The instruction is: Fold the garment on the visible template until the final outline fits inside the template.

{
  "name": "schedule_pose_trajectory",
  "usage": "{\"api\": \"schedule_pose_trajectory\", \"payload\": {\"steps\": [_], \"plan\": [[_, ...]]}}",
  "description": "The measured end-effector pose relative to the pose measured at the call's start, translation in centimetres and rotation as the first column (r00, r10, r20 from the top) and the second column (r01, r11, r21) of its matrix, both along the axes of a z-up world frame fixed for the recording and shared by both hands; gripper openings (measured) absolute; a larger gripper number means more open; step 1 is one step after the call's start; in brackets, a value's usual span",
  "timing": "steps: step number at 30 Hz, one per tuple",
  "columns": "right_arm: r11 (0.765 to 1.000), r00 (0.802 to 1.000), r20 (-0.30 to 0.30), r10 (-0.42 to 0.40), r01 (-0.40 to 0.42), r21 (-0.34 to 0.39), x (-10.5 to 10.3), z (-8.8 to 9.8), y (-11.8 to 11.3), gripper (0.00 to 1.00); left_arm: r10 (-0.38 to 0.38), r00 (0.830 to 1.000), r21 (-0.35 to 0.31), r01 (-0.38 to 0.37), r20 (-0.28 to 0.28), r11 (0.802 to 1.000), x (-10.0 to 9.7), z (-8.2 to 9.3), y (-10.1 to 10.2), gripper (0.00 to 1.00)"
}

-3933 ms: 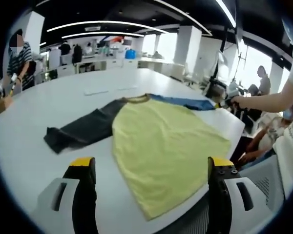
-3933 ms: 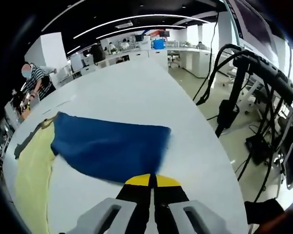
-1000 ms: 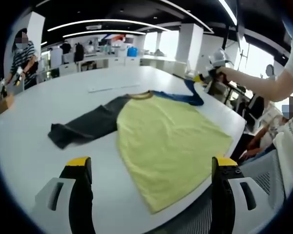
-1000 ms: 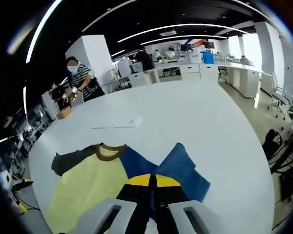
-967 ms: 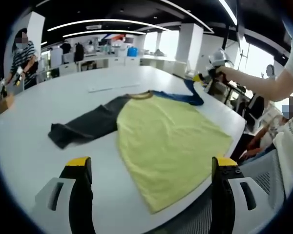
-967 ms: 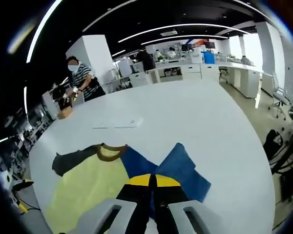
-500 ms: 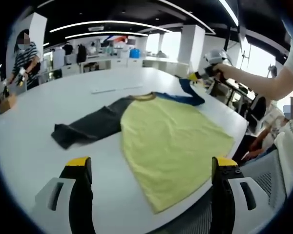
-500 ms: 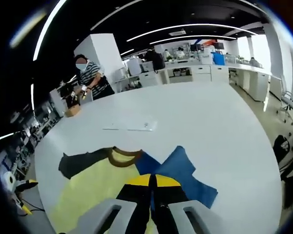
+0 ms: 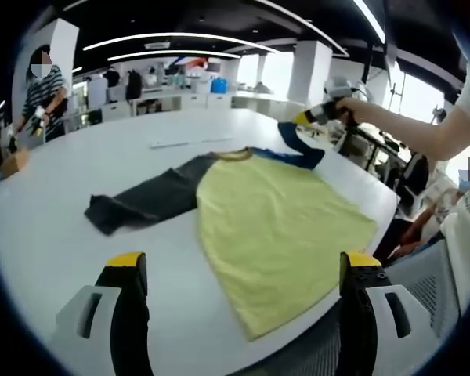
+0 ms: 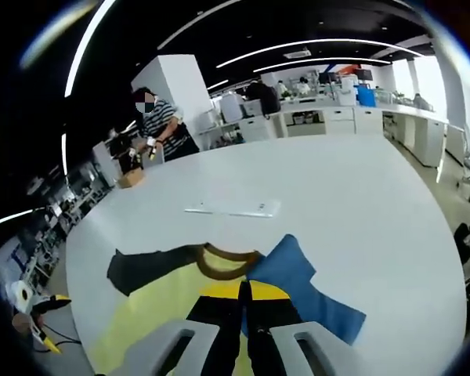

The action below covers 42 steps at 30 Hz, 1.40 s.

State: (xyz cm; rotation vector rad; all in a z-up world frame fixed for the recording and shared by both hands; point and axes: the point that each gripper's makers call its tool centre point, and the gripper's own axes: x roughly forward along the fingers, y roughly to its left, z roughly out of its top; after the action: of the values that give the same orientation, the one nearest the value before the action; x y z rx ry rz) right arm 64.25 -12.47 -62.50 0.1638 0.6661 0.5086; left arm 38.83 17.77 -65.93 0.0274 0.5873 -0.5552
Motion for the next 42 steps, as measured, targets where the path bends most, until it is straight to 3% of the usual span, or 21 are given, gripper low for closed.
{"api": "schedule_pose_trajectory", "payload": {"steps": [25, 42], "plan": [[0.985, 0.989, 0.003, 0.151, -0.151, 0.082, -2.0, -1.1, 7.5, 0.00, 0.016, 1.000, -0.001, -0.016, -0.002, 1.000, 0.1, -0.3, 0.5, 0.99], [0.963, 0.968, -0.011, 0.251, -0.249, 0.102, -6.6, -3.2, 11.9, 0.00, 0.016, 1.000, 0.001, -0.016, 0.008, 1.000, 0.1, -0.5, 0.7, 0.99]]}}
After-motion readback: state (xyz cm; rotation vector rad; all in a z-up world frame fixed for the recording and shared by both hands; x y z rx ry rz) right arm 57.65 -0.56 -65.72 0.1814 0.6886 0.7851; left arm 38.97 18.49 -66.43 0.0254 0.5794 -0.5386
